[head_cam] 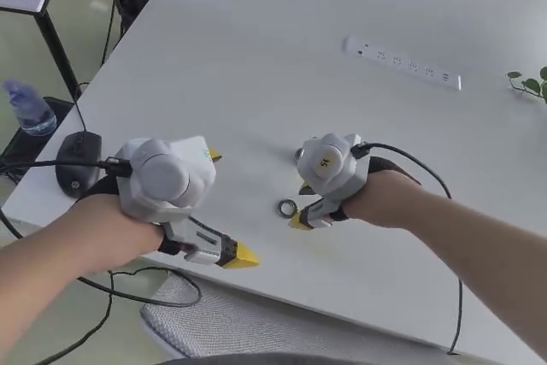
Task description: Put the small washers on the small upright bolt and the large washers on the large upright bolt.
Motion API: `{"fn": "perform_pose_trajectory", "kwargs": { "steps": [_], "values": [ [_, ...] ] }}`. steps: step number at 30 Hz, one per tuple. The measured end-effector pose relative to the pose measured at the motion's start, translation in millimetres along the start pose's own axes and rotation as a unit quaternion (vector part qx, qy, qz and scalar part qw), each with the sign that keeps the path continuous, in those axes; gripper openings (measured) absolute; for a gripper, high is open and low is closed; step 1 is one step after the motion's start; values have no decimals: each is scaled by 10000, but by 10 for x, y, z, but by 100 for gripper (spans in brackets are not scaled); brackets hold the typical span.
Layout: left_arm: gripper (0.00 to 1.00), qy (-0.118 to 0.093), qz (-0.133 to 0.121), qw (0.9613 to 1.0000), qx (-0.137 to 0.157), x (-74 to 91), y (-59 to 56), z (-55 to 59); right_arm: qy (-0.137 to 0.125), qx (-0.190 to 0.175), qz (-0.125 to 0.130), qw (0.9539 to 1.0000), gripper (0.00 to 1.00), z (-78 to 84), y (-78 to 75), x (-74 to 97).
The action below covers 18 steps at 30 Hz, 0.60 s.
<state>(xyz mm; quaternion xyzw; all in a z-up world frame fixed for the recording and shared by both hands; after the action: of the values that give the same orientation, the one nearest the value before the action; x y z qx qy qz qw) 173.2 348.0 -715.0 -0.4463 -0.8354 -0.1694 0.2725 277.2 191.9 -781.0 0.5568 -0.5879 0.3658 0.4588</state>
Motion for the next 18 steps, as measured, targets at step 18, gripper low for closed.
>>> {"fn": "perform_pose_trajectory", "kwargs": {
  "steps": [18],
  "values": [
    [98,-98,-16,9999,64,26,-6,44,30,85,141,9999,37,-40,-17,-149]
  ]
}}
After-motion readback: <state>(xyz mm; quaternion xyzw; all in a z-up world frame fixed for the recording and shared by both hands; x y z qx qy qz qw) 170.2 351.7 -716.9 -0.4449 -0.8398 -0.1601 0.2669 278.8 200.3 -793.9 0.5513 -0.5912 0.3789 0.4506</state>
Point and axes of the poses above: the centre of the closed fingertips' face, and the gripper's own axes: x roughly backward along the fingers, y roughly to its left, z roughly out of its underside, the point moved 9 cm from there along x, roughly backward along the fingers, and after that the axes turned 9 degrees about -x, right-handed, at the moved point
